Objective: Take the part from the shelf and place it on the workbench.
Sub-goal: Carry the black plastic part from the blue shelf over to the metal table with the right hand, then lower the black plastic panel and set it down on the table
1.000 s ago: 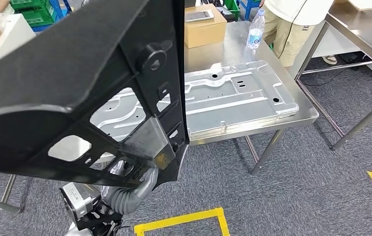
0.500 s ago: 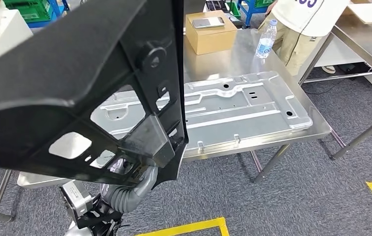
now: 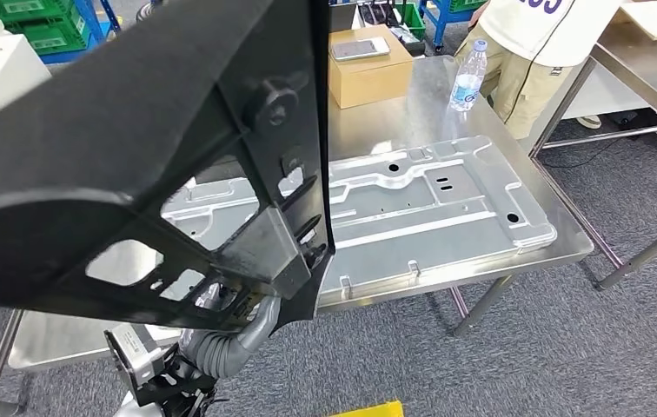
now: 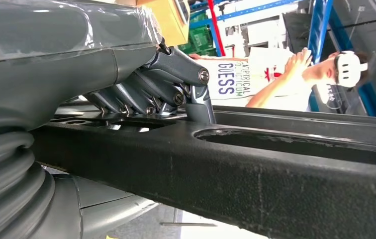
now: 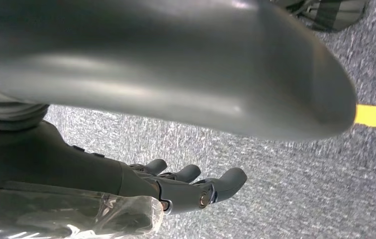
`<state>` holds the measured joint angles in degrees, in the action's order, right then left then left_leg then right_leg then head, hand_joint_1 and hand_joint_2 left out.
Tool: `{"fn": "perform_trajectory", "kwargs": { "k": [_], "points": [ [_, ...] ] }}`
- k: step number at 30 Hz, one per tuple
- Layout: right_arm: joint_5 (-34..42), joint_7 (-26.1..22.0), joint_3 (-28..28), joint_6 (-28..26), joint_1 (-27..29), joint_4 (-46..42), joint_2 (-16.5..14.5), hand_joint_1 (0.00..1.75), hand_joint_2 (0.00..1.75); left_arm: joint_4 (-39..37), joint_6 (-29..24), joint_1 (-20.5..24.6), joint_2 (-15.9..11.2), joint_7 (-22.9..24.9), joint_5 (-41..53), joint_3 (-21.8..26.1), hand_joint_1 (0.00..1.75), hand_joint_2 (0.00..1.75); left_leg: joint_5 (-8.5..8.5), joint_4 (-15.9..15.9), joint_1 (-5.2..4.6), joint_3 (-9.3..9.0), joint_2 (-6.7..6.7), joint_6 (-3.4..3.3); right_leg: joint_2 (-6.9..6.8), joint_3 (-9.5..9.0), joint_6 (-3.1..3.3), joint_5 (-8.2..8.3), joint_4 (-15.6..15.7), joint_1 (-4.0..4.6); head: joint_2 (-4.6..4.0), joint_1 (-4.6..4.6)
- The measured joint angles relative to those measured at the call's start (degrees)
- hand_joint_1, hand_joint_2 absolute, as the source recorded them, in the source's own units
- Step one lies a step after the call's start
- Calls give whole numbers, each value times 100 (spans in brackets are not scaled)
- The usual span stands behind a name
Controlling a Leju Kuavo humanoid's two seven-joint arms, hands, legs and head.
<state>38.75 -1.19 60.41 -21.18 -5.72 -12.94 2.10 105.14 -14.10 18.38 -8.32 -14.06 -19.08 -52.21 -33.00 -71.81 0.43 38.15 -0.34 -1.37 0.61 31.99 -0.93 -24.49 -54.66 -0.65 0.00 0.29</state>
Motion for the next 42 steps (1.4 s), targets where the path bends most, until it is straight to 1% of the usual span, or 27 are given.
{"fn": "perform_trajectory", "kwargs": {
  "k": [1, 3, 4, 5, 6, 7, 10, 12, 14, 15, 16, 17, 19, 21, 24, 26, 29, 30, 31, 32, 34, 35, 36, 37, 39, 40, 42],
  "points": [
    [1, -1, 0, 0, 5, 0, -3, 0, 0, -1, 0, -3, -2, 0, 0, -1, 175, 175, 101, 86, 19, 44, 1, 19, 5, -51, -15, -42, 0, -8, 0, -1],
    [4, -3, 0, 0, 8, 0, -8, 0, 0, -1, 1, 0, -3, -1, 1, -1, 175, 175, 623, 806, 45, -133, 5, 38, 17, -177, -64, -139, 2, -28, 0, -1],
    [9, -3, 0, -1, 4, 0, -9, 0, 0, 0, 2, 2, -3, -2, 1, -1, 175, 175, 828, 1182, 37, -245, 7, 31, 21, -229, -96, -182, 4, -34, 0, -2],
    [13, -4, 0, -1, -3, 1, -8, 0, 0, 0, 3, 8, -4, -2, 2, -1, 175, 175, 950, 1450, 20, -331, 8, 2, 23, -253, -130, -217, 8, -36, 1, -3],
    [16, -4, 0, -2, -7, 1, -8, 0, 0, 1, 5, 9, -4, -2, 2, 0, 175, 175, 988, 1582, -2, -368, 6, -42, 23, -265, -169, -244, 15, -35, 1, -2],
    [18, -4, 0, -2, -10, 1, -8, 0, 0, 1, 4, 10, -5, -1, 2, 1, 175, 175, 943, 1599, -26, -378, 3, -97, 23, -273, -207, -251, 8, -33, 1, 0],
    [18, -5, 0, -2, -14, 1, -10, 0, 0, 3, -3, 16, -3, -1, 2, 3, 175, 175, 931, 1646, -16, -507, -2, -245, 10, -266, -287, -318, -162, -46, 2, 10],
    [18, -6, 0, -2, -23, 0, -11, 0, 0, 3, -4, 27, -1, -2, 3, 3, 175, 175, 886, 1666, -7, -615, 4, -309, 0, 34, -304, -513, -747, -53, 1, 20],
    [19, -6, 1, -2, -17, 0, -13, 0, 0, 2, -4, 26, 0, -2, 3, 2, 175, 175, 818, 1667, -19, -690, 2, -347, -1, 547, -317, -778, -1521, -52, 0, 24],
    [21, -7, 1, -2, -10, 0, -13, 0, 0, 2, -4, 22, -1, -2, 4, 1, 175, 175, 781, 1667, -26, -733, -7, -358, -1, 739, -318, -837, -1724, -51, 0, 25],
    [23, -8, 2, -2, -4, 1, -14, 0, 0, 2, -5, 21, -1, -2, 8, 1, 175, 175, 741, 1666, -33, -783, -18, -365, -1, 835, -313, -791, -1722, -50, 0, 26],
    [26, -10, 2, -2, -1, 1, -13, 0, 0, 2, -5, 22, -1, -2, 16, 0, 175, 175, 700, 1667, -38, -842, -30, -366, -1, 820, -303, -619, -1502, -47, 0, 28],
    [31, -19, 1, -2, -2, 3, -6, 0, 0, 2, -8, 27, -1, 0, 35, 0, 175, 175, 605, 1663, -54, -971, -45, -347, -5, 602, -248, -58, -696, -19, 0, 31],
    [34, -32, 0, -2, -7, 8, 5, 0, 0, 2, -9, 36, -1, 10, 54, -1, 175, 175, 520, 1671, -77, -1040, -48, -293, -15, 434, -184, 247, -158, 22, 0, 34],
    [31, -65, 2, -2, -5, 11, -4, 0, 0, 3, -2, 78, -1, 38, 129, -7, 175, 175, 472, 1631, -97, -1070, -44, -210, -17, 364, -112, 304, -36, 12, 0, 33],
    [25, -84, 1, -2, -13, 11, -19, 0, 0, 5, 10, 145, -1, 43, 191, -7, 175, 175, 350, 1338, -89, -950, -31, -158, -18, 295, -74, 296, 7, -35, 0, 22],
    [16, -95, 1, -2, -28, 11, -16, 0, 0, 6, 31, 227, -1, 45, 240, -11, 175, 175, -108, 220, -18, -314, -18, -36, -18, 265, -39, 266, 24, -54, 0, 6],
    [11, -96, 2, -2, -26, 11, -19, 0, 0, 6, 34, 235, -1, 45, 243, -12, 175, 175, -194, -42, 8, -129, -15, -7, -15, 262, -40, 255, 23, -57, 0, 5],
    [1, -96, 3, -2, -23, 11, -21, 0, 0, 6, 36, 247, 0, 41, 249, -13, 175, 175, -169, -93, 29, -40, -13, 16, -10, 255, -46, 244, 21, -64, 0, 5],
    [-12, -96, 6, -1, -21, 11, -25, 0, 0, 5, 37, 270, 2, 31, 263, -15, 175, 175, -22, 90, 47, -63, -10, 37, -3, 243, -59, 235, 20, -74, 0, 4],
    [-44, -96, 22, 2, -25, 11, -30, 0, 0, 3, 37, 361, 8, 0, 307, -25, 175, 175, 467, 908, 83, -336, -6, 74, 10, 209, -104, 213, 17, -92, 0, 3],
    [-60, -92, 35, 4, -30, 11, -30, 0, 0, 0, 38, 424, 17, -13, 326, -32, 175, 175, 612, 1278, 80, -462, -8, 66, 17, 199, -136, 206, 13, -90, 0, 3],
    [-76, -85, 49, 9, -36, 11, -29, 0, 0, -6, 41, 485, 31, -20, 338, -41, 175, 175, 697, 1511, 73, -541, -10, 40, 22, 201, -175, 199, 11, -83, 0, 3],
    [-93, -77, 63, 15, -41, 11, -27, 0, 0, -14, 46, 535, 50, -19, 342, -49, 175, 175, 723, 1600, 61, -564, -14, -1, 26, 206, -215, 196, 10, -73, 0, 4],
    [-127, -53, 88, 33, -51, 11, -27, 0, 0, -38, 63, 631, 100, -4, 333, -68, 175, 175, 778, 1602, 46, -571, -16, -105, 29, 214, -289, 195, 20, -75, 0, 8],
    [-145, -37, 103, 43, -57, 11, -27, 0, 0, -56, 74, 695, 132, 11, 322, -80, 175, 175, 817, 1608, 51, -580, -14, -148, 23, 226, -315, 157, -22, -82, 0, 10],
    [-185, -5, 127, 60, -78, 11, -28, 0, 0, -94, 96, 837, 201, 36, 281, -106, 175, 175, 849, 1625, 65, -598, -6, -216, 9, 343, -342, -39, -305, -94, 0, 19]
  ]
}}
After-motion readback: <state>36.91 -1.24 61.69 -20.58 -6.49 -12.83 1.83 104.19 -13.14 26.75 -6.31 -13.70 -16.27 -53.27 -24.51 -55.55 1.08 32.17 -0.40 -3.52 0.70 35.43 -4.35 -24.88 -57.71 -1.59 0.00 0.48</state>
